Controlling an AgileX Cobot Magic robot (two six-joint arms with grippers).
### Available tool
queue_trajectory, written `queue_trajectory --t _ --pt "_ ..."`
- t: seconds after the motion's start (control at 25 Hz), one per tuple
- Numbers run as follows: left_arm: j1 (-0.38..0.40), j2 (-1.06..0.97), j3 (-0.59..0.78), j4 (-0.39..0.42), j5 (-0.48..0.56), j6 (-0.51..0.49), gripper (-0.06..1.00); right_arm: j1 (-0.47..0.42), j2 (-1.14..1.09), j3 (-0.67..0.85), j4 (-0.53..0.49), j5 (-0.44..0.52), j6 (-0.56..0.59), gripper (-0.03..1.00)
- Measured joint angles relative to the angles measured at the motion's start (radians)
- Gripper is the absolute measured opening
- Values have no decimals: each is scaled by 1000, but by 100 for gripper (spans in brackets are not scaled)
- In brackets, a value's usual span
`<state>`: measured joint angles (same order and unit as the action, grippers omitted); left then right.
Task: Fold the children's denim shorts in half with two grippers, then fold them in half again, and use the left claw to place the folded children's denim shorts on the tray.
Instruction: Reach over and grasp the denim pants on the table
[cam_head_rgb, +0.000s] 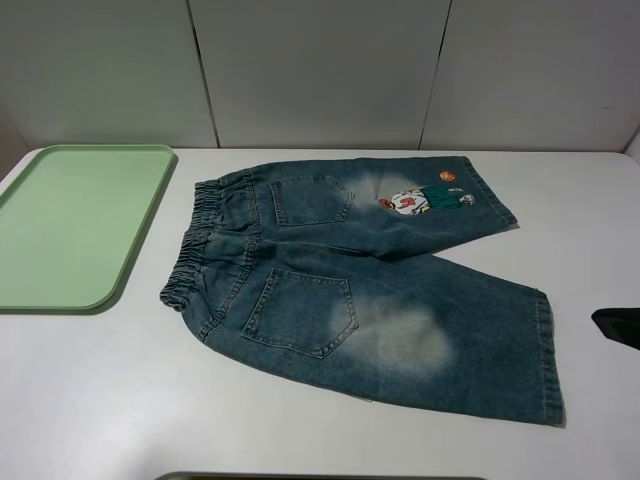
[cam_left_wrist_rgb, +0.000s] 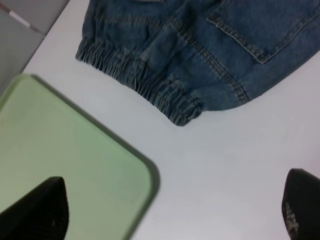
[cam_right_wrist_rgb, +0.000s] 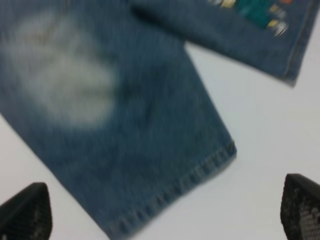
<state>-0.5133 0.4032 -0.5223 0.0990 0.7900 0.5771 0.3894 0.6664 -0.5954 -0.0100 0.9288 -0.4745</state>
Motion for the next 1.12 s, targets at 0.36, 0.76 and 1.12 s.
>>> queue_trajectory --t 0.36,0.76,1.12 --pt "-138 352 -42 244 -173 1 84 130 271 0 -188 -49 -12 69" --pt "-148 717 -43 416 -379 2 84 138 562 -1 -277 -162 -13 69" --pt "-148 928 -43 436 -588 -2 84 138 709 78 -288 -304 -79 69"
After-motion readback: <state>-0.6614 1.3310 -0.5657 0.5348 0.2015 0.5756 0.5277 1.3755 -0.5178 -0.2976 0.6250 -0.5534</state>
